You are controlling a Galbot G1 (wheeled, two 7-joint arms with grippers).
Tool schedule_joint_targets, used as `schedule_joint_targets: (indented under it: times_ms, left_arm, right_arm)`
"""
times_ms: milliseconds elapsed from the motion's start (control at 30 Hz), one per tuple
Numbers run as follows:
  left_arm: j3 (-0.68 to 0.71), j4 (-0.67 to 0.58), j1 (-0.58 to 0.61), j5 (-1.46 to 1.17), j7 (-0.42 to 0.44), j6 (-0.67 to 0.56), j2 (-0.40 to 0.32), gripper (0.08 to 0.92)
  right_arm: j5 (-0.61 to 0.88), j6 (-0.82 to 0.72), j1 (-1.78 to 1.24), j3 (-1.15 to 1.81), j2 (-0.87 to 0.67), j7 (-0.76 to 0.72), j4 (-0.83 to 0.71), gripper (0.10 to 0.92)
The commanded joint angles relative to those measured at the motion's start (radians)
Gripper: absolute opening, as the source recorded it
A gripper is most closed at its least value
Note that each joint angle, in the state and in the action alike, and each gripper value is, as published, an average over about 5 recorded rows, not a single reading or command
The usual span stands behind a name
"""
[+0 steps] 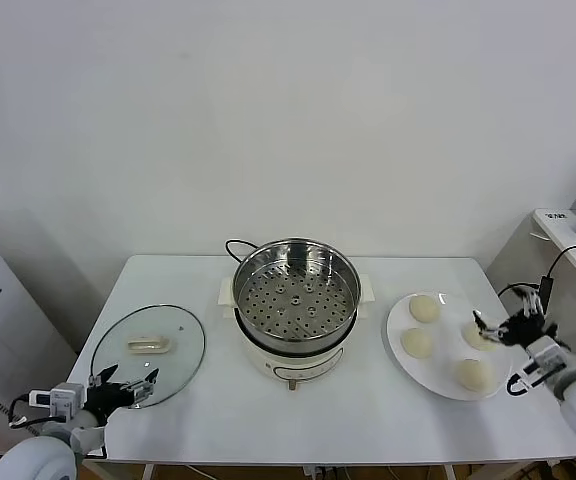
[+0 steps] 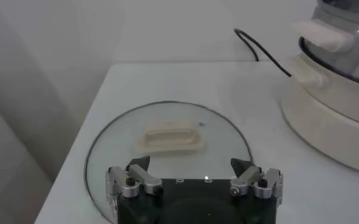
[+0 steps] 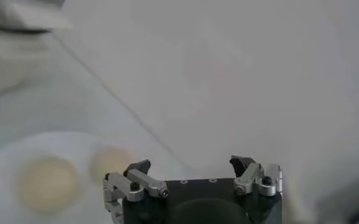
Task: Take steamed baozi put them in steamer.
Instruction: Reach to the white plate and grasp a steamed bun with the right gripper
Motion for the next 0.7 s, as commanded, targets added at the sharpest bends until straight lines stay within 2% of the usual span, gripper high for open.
schedule_joint_targets:
  times_ms: [33, 200, 500, 700]
  left_arm:
    - [0.014, 0.002, -0.018, 0.0, 0.002, 0.006, 0.003, 0.823]
    - [0.015, 0.003, -0.023, 0.001, 0.003, 0.015, 0.003, 0.823]
    - [0.021, -0.003, -0.034, 0.017, 0.0, 0.042, -0.003, 0.823]
    - [0.019, 0.003, -0.029, 0.021, -0.002, 0.045, 0.0, 0.823]
  right_arm:
    - [-0.29, 0.104, 0.253, -0.151, -0.105, -0.199, -0.146, 0.823]
    - [-0.292, 0.168, 0.504, -0.351, -0.102, -0.4, -0.299, 0.823]
    - [-0.278, 0.256, 0.907, -0.7, -0.097, -0.638, -0.507, 0.823]
    - [-0.258, 0.332, 1.139, -0.904, -0.032, -0.791, -0.652, 0.823]
